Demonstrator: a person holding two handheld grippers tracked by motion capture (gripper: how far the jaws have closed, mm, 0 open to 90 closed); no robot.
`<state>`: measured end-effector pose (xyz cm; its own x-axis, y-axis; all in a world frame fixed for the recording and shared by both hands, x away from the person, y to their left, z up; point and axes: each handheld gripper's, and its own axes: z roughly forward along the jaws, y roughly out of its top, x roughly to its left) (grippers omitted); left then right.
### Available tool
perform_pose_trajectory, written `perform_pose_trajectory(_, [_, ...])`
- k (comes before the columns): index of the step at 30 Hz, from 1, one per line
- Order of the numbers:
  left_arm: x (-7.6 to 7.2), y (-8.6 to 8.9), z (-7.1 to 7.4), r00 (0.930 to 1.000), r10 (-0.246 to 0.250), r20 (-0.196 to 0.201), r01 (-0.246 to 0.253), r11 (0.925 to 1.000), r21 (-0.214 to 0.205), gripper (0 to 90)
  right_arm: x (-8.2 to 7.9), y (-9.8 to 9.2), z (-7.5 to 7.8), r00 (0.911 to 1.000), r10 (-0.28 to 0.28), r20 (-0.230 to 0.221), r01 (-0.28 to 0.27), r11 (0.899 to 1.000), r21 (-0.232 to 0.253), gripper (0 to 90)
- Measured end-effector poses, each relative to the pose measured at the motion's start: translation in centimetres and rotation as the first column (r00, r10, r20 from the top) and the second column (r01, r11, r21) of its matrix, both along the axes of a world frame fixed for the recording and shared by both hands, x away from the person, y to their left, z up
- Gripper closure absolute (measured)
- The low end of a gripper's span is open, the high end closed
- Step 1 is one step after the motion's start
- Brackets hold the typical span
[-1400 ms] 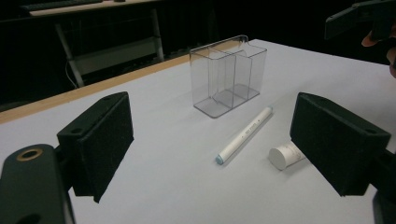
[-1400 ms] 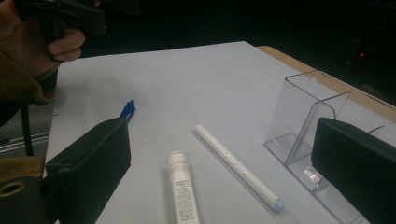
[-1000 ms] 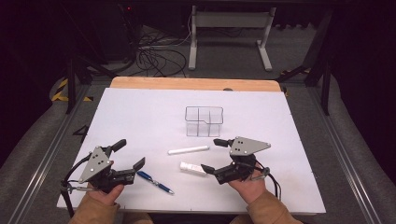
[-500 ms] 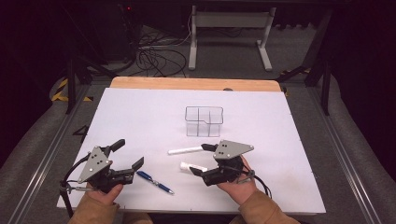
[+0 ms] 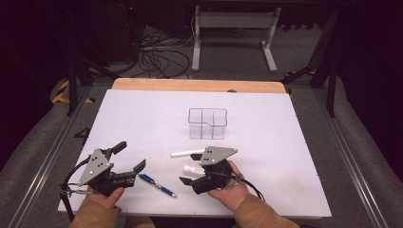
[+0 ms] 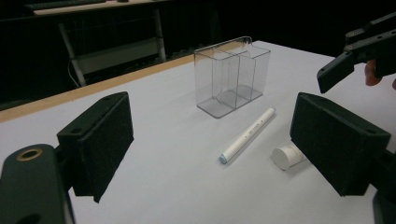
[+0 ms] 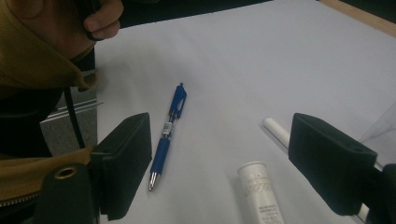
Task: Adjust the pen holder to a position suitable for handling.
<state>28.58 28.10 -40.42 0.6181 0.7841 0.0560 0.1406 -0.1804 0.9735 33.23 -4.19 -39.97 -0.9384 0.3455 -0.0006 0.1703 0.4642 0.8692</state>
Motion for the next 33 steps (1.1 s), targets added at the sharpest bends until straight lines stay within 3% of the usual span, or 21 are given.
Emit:
perform_pose_trajectory(5, [0.0, 0.0, 0.0, 1.0000, 0.001, -0.001, -0.001, 1.0000, -0.001, 14.1, 0.0, 0.3, -0.1, 0.9996, 0.002, -0.028, -0.002, 1.000, 0.012, 21.8])
perform_pose_trajectory(11, [0.1, 0.0, 0.0, 1.0000, -0.004, -0.002, 0.004, 1.0000, 0.005, 14.1, 0.1, 0.5, 0.1, 0.9984, 0.016, -0.053, -0.016, 1.000, -0.006, 25.6])
perform_pose_trajectory(21, [0.1, 0.1, 0.0, 1.0000, -0.002, -0.007, 0.002, 1.0000, 0.002, 14.1, -0.1, 2.7, -0.8, 0.9928, -0.001, -0.119, -0.010, 0.995, -0.097, 38.0])
perform_pose_trajectory(33, [0.1, 0.2, 0.0, 1.0000, 0.000, -0.008, 0.000, 1.0000, -0.001, 14.4, -0.9, 5.7, -2.3, 0.9923, 0.017, -0.122, -0.041, 0.979, -0.199, 47.3])
